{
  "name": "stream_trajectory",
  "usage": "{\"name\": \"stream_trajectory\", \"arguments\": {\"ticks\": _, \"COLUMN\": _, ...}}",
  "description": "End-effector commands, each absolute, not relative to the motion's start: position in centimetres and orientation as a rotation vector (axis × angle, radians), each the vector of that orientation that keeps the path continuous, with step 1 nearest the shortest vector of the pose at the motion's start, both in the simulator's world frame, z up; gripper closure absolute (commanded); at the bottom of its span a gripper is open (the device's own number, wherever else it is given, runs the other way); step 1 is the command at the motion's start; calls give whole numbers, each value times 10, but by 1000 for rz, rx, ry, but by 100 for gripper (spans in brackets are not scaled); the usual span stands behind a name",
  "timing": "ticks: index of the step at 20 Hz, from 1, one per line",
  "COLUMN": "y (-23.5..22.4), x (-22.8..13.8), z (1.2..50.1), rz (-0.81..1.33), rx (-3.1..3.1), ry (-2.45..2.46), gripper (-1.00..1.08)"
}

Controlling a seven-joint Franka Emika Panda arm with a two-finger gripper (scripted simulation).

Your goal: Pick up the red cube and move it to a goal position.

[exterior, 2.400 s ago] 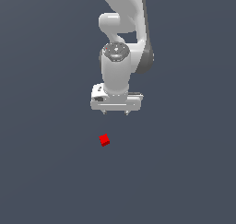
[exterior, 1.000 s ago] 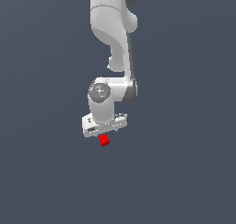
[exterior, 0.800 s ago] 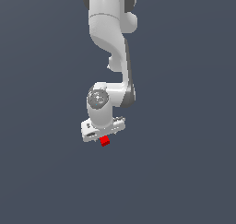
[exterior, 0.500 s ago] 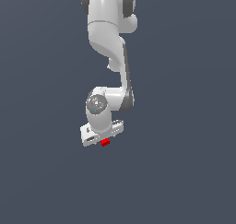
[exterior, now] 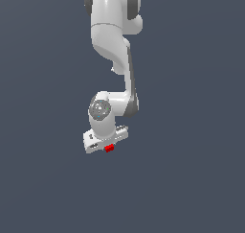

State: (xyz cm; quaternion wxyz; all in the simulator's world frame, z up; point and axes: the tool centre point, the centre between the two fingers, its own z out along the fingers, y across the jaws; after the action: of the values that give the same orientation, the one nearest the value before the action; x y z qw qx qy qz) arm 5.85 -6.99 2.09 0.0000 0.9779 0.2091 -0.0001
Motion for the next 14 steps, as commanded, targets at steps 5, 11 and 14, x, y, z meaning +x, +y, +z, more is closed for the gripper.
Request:
{"name": "stream_trajectory", "arguments": {"ticks": 5, "y": -70, "x": 58, "z": 21, "rz": 0, "rx": 3072, "ry": 658, "gripper": 108}}
{"name": "stream_trajectory", "arguments": {"ticks": 11, "y": -70, "x": 53, "z": 29, "rz": 0, "rx": 3072, "ry": 658, "gripper": 108}}
{"name": "stream_trajectory", "arguments": {"ticks": 14, "y": -69, "x": 48, "z": 38, "rz": 0, "rx": 3072, "ry": 659, "gripper": 108}}
